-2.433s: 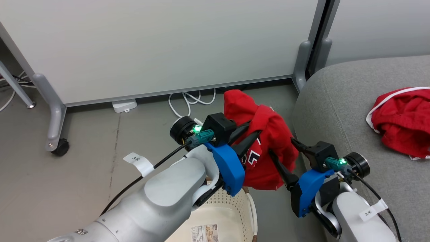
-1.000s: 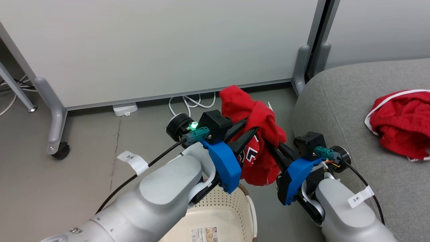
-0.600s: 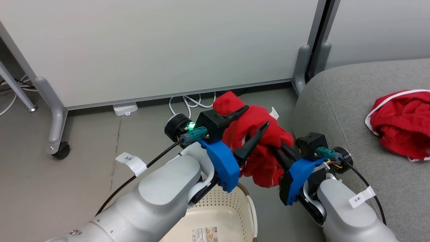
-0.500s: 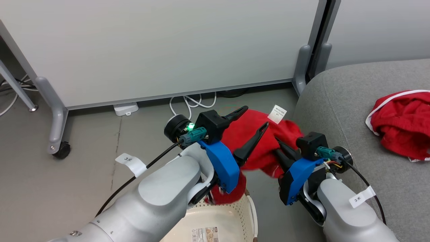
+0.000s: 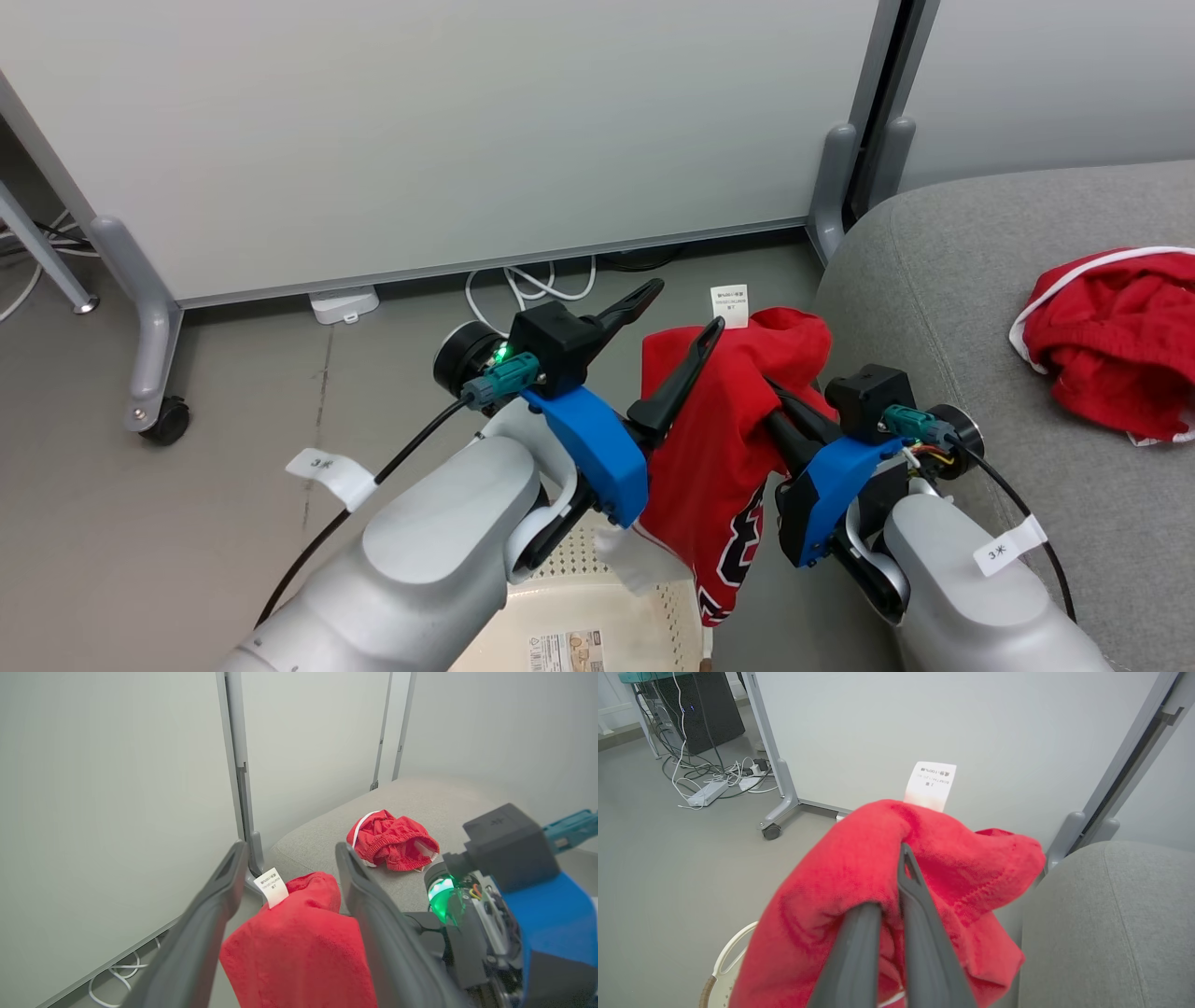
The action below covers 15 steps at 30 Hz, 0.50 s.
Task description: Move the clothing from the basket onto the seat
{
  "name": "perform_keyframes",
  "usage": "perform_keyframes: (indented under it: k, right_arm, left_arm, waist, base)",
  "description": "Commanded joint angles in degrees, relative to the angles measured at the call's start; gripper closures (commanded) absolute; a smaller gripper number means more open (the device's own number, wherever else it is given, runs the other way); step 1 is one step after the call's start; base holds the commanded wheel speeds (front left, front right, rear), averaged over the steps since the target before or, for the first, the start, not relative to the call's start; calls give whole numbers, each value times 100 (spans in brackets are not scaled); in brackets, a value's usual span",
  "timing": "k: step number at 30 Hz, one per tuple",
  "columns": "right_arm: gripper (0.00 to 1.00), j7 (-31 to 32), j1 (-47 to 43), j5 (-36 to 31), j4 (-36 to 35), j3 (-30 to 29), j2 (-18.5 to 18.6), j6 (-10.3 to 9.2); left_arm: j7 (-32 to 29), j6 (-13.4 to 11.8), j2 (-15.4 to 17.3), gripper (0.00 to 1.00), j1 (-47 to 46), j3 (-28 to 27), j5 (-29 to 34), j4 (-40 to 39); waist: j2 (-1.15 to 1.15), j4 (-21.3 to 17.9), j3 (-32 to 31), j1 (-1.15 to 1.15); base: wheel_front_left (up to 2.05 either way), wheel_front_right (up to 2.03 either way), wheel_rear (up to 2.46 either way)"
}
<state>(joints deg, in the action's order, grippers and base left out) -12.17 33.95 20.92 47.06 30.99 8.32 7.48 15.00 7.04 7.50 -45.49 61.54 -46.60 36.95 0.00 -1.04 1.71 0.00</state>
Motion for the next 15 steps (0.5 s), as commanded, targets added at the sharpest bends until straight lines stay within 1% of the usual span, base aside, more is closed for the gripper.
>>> perform_keyframes:
  k: [1, 8, 9, 10, 15]
  right_arm:
    - [100, -35, 105, 64, -22, -19, 28, 2]
    - [100, -64, 48, 34, -98, -94, 66, 2]
    - [100, -68, 34, 32, -109, -109, 70, 2]
    - [100, -68, 34, 32, -109, -109, 70, 2]
    - [100, -74, -77, 13, -180, -171, 72, 3]
  left_arm:
    - [27, -56, 59, 0, 174, -167, 98, -93]
    - [27, -238, 250, 0, 1033, -1201, 756, -727]
    - [27, -252, 279, 0, 1190, -1363, 866, -836]
    - [27, -252, 279, 0, 1190, -1363, 866, -836]
    - [27, -286, 396, 0, 1951, -2109, 1451, -1337]
  waist:
    - [0, -7, 8, 0]
    - [0, -23, 48, 0]
    - [0, -27, 51, 0]
    - [0, -27, 51, 0]
    - [0, -72, 59, 0]
  base:
    - [0, 0, 0]
    - [0, 0, 0]
    - [0, 0, 0]
    - [0, 0, 0]
    - [0, 0, 0]
